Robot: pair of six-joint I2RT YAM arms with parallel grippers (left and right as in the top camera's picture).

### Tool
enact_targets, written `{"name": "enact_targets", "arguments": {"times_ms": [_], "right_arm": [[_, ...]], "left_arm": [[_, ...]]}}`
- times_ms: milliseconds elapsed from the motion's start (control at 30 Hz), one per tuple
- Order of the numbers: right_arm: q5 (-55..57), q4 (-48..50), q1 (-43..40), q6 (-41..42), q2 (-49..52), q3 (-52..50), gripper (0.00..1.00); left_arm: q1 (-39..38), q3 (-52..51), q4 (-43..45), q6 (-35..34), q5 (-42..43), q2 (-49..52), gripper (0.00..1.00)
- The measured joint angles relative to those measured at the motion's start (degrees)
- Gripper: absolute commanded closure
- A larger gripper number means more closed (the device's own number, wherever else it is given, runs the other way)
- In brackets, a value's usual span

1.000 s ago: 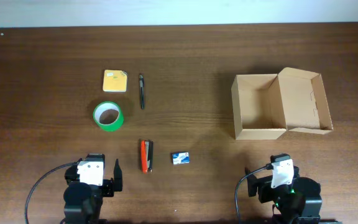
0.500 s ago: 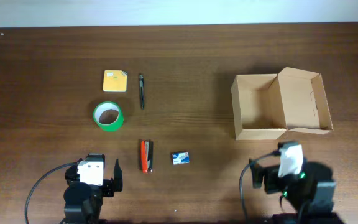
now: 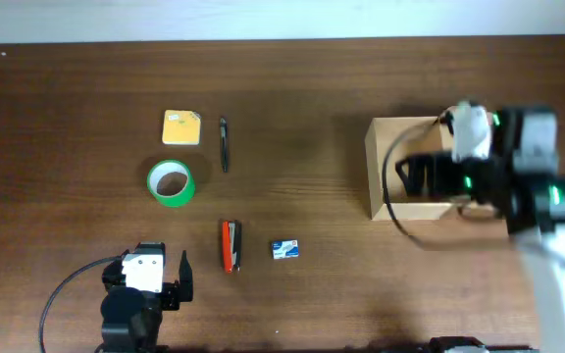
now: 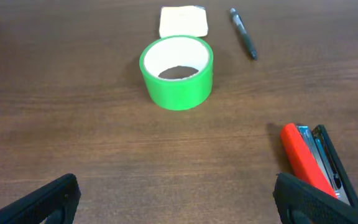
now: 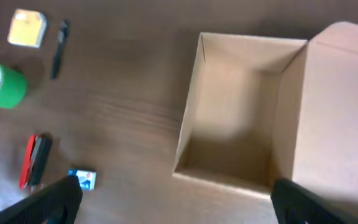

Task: Pack container
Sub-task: 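Move the right gripper to the cardboard box's near wall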

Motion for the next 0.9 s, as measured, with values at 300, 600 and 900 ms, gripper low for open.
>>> {"name": "enact_targets", "arguments": {"times_ms": [300, 600, 900], "right_arm": [[0.26, -1.86, 4.74, 0.07, 21.73, 9.07, 0.01], [3.67, -0.09, 7.8, 3.04, 29.16, 9.09, 0.01], [6.73, 4.04, 7.8, 3.23, 30.47, 9.14, 0.01]], "left_arm": [[0.02, 0.0, 0.02, 0.0, 0.0, 0.0, 0.0], [0.02, 0.0, 0.02, 0.0, 0.0, 0.0, 0.0], [0.02, 0.0, 0.02, 0.0, 0.0, 0.0, 0.0]]}}
